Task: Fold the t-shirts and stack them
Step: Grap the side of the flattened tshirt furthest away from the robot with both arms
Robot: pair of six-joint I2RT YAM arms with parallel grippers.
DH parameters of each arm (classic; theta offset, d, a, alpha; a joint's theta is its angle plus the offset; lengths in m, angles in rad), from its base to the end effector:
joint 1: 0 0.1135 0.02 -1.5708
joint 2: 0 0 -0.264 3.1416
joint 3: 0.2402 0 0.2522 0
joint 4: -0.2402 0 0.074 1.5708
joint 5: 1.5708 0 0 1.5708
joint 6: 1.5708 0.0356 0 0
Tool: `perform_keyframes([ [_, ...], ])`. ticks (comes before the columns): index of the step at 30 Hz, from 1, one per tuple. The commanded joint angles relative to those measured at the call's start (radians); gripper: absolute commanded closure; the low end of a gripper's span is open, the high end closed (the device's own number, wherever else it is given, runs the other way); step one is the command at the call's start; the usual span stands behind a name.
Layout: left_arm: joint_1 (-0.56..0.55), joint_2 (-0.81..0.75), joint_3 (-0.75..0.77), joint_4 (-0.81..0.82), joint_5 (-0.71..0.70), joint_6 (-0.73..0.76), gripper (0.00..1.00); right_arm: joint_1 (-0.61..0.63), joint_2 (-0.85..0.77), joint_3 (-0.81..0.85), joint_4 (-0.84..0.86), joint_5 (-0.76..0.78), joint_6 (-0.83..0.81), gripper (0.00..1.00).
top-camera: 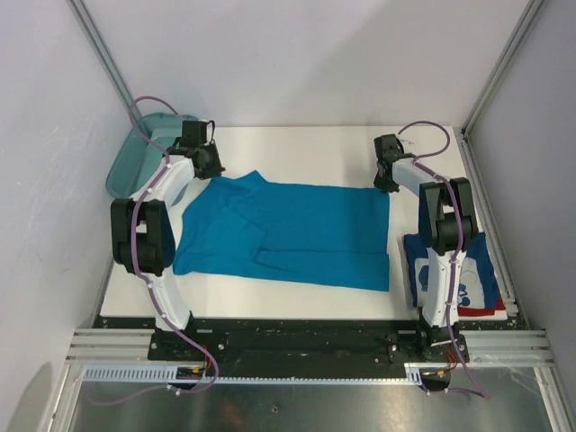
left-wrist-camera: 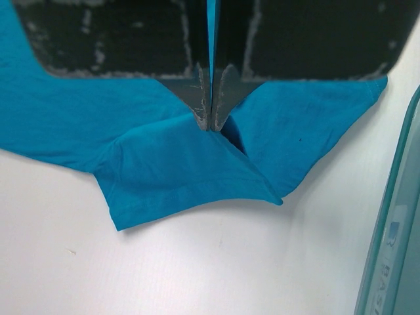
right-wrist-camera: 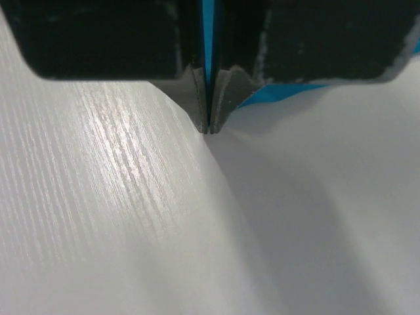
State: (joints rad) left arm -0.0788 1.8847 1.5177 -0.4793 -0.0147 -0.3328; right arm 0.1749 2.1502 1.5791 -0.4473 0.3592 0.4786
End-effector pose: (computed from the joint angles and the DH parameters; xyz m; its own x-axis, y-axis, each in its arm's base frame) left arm 0.4231 -0.0329 0.2506 -0.7281 -0.2702 -0.6300 -0.1787 0.9621 -0.2061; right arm 0.4546 0.0676 0.1611 -0.7355 0.3079 -0.6036 0.4027 0.9150 -0.0240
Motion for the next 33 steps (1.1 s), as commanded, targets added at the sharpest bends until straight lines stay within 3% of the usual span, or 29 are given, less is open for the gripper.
perform_keyframes([
  [1,0.009,-0.018,0.03,0.03,0.007,-0.002,1.0,-0.006,0.001,0.025,-0.067,0.029,0.006,0.98],
  [14,0.016,-0.023,0.027,0.031,0.007,-0.003,1.0,-0.021,-0.067,0.055,-0.1,0.043,-0.004,1.0],
  [18,0.017,-0.023,0.026,0.031,0.007,-0.002,1.0,-0.022,-0.071,0.032,-0.094,0.03,0.003,0.94],
  [22,0.018,-0.024,0.023,0.03,0.007,0.0,1.0,-0.022,-0.083,0.004,-0.078,0.021,0.009,0.99],
  [33,0.026,-0.04,0.036,0.03,0.007,-0.005,1.0,-0.017,-0.154,-0.012,-0.07,0.011,0.012,1.0],
])
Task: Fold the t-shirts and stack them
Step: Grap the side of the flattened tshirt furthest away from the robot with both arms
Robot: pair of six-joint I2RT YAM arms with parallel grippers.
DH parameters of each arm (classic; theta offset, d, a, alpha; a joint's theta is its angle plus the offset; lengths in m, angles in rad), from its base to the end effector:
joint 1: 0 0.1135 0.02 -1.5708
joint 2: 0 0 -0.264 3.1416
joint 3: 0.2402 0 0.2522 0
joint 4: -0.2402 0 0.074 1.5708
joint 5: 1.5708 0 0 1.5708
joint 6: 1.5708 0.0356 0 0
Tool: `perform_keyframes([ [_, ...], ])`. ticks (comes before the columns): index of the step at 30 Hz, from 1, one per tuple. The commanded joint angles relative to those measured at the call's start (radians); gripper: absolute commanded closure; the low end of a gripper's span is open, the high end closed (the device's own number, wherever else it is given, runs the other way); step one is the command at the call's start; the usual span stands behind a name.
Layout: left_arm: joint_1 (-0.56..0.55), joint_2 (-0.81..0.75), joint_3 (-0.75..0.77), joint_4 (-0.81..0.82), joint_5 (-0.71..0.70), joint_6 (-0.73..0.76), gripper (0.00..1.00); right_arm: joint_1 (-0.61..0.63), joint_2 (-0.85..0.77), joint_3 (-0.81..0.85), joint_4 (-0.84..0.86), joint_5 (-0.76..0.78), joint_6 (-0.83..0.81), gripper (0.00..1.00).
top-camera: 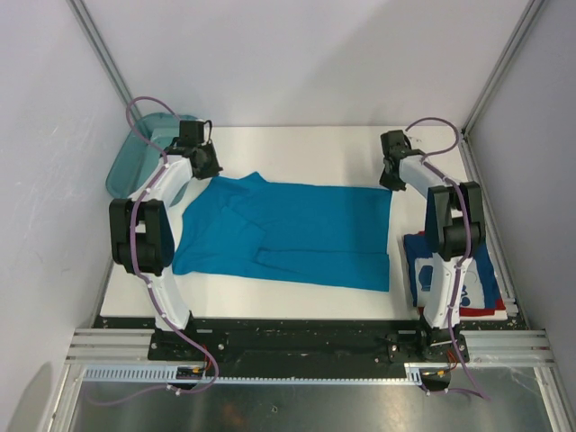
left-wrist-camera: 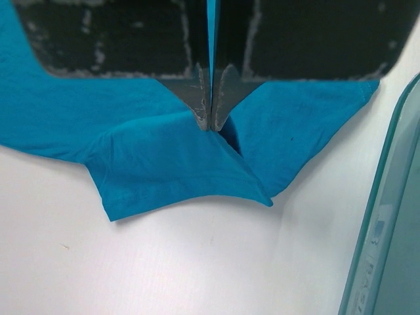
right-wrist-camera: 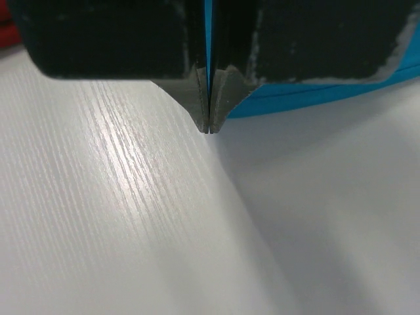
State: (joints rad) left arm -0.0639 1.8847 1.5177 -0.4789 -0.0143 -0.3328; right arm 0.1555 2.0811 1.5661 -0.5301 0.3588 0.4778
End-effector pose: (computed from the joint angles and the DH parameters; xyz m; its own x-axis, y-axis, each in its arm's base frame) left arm 0.4235 -0.0266 0.2507 -0.7238 -0.2810 -0.6302 -0.1926 0.9593 -0.2065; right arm 0.4421 0.0567 0.1826 -0.7455 0.3189 -0.5853 0.4188 0.9073 -0.0390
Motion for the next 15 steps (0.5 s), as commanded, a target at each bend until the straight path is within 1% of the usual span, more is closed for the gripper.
perform_keyframes([
  [1,0.012,-0.041,0.038,0.03,0.007,-0.005,1.0,0.003,-0.092,0.001,0.013,0.01,0.012,1.0],
  [7,0.015,-0.044,0.034,0.03,0.019,-0.007,1.0,0.007,-0.116,-0.003,0.005,0.01,0.014,1.0],
  [15,0.017,-0.069,0.006,0.032,0.032,-0.016,1.0,0.018,-0.153,-0.061,0.014,-0.012,0.035,1.0],
])
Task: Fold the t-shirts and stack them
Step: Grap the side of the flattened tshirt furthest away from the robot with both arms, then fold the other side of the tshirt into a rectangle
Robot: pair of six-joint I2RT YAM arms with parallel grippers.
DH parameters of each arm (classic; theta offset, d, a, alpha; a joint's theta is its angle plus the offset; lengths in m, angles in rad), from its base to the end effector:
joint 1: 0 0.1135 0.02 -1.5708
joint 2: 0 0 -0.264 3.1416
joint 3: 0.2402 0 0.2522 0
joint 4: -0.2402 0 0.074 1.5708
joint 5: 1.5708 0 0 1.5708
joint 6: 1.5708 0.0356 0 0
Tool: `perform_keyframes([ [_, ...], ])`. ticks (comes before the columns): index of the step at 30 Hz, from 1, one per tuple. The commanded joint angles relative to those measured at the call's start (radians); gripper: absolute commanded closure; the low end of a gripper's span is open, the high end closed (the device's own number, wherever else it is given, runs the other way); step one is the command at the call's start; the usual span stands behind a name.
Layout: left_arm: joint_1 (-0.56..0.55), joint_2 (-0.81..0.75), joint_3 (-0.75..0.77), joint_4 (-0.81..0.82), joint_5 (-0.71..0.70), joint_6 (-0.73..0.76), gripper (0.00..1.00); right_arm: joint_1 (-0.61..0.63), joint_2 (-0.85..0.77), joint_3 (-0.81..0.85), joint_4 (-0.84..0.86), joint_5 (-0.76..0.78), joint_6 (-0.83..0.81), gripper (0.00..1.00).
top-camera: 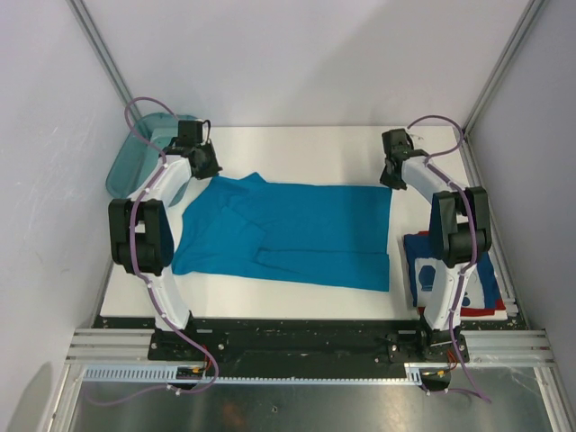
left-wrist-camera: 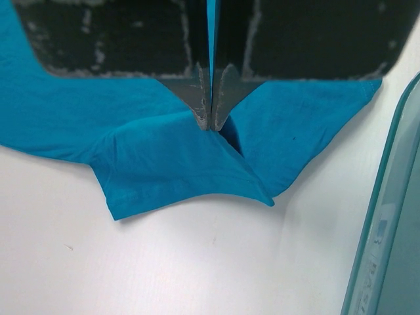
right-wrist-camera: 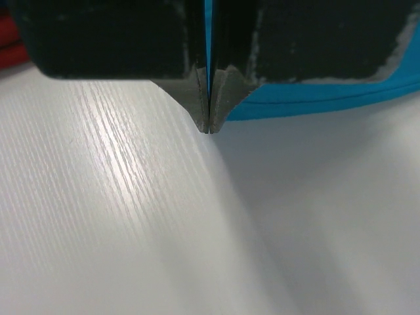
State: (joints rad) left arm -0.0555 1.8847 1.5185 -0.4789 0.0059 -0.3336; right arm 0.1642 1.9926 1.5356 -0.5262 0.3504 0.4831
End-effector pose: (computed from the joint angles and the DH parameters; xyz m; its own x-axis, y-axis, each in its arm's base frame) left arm 0.4238 -0.0238 0.2509 -0.7252 -0.2877 -0.6256 -0.1884 0.9568 -0.2215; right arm 0.4301 0.0589 0.2107 -0.7112 0.3244 -0.6236 0.4117 0.9113 0.0045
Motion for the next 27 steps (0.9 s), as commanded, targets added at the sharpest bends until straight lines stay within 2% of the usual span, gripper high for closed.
perform_keyframes([
  [1,0.009,-0.074,0.001,0.032,0.011,-0.017,1.0,0.011,-0.073,-0.04,0.014,-0.008,0.032,1.0],
  [11,0.01,-0.206,-0.119,0.035,-0.054,-0.055,1.0,0.043,-0.184,-0.15,0.007,-0.067,0.064,1.0],
  [27,0.015,-0.447,-0.442,0.072,-0.232,-0.153,1.0,0.059,-0.468,-0.484,0.011,-0.157,0.11,1.0],
])
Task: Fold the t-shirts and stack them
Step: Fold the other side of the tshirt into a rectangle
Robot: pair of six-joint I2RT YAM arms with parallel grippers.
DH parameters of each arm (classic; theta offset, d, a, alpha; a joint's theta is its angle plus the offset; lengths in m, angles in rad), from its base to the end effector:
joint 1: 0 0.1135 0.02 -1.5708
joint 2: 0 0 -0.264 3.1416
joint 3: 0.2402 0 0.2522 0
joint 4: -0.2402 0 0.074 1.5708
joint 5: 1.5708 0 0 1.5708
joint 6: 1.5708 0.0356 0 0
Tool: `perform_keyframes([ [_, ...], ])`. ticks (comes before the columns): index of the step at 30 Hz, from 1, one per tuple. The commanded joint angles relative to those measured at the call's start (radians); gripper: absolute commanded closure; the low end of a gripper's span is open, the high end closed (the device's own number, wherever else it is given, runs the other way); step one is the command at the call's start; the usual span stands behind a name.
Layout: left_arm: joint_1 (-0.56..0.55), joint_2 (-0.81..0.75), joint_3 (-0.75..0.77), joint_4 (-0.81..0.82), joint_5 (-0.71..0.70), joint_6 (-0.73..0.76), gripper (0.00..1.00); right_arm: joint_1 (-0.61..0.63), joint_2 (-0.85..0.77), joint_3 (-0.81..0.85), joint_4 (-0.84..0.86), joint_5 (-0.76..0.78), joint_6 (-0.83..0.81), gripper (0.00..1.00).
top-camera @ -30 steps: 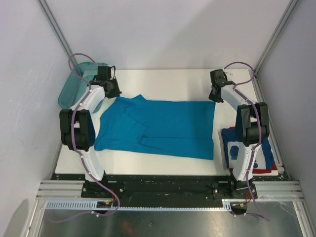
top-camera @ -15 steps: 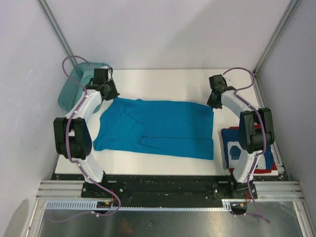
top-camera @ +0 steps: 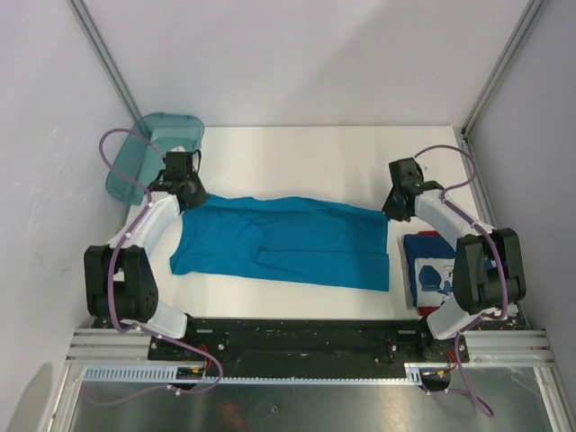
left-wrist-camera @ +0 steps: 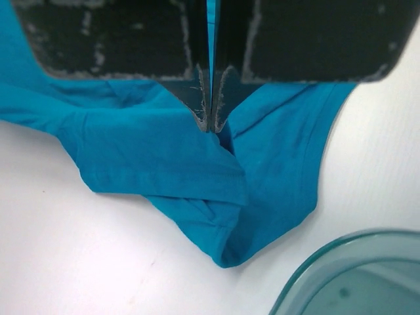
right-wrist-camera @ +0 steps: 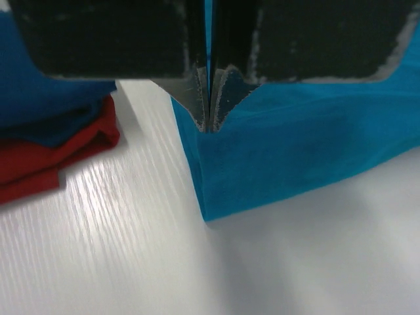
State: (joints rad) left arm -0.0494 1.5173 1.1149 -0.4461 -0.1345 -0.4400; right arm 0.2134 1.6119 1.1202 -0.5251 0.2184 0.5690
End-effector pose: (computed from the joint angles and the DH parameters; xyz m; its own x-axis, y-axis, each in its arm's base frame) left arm 0.3269 -0.0114 0.2544 -0.6611 -0.3899 -0.6410 -0.3550 0.9152 -0.1906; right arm 0.3264 0.0628 0.2220 -0.7516 0.3753 -0.5425 0.3675 0.9211 0.1282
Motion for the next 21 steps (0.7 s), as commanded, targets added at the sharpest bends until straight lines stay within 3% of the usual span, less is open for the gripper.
perform_keyframes([
  [1,0.012,-0.089,-0.053,0.041,-0.104,-0.057,1.0,0.014,-0.102,-0.089,0.011,-0.029,0.027,1.0],
  [10,0.036,-0.09,-0.113,0.065,-0.131,-0.129,1.0,0.031,-0.213,-0.218,0.006,-0.056,0.04,1.0],
  [21,0.046,-0.092,-0.104,0.095,-0.142,-0.171,1.0,0.04,-0.26,-0.261,-0.003,-0.046,0.041,1.0],
])
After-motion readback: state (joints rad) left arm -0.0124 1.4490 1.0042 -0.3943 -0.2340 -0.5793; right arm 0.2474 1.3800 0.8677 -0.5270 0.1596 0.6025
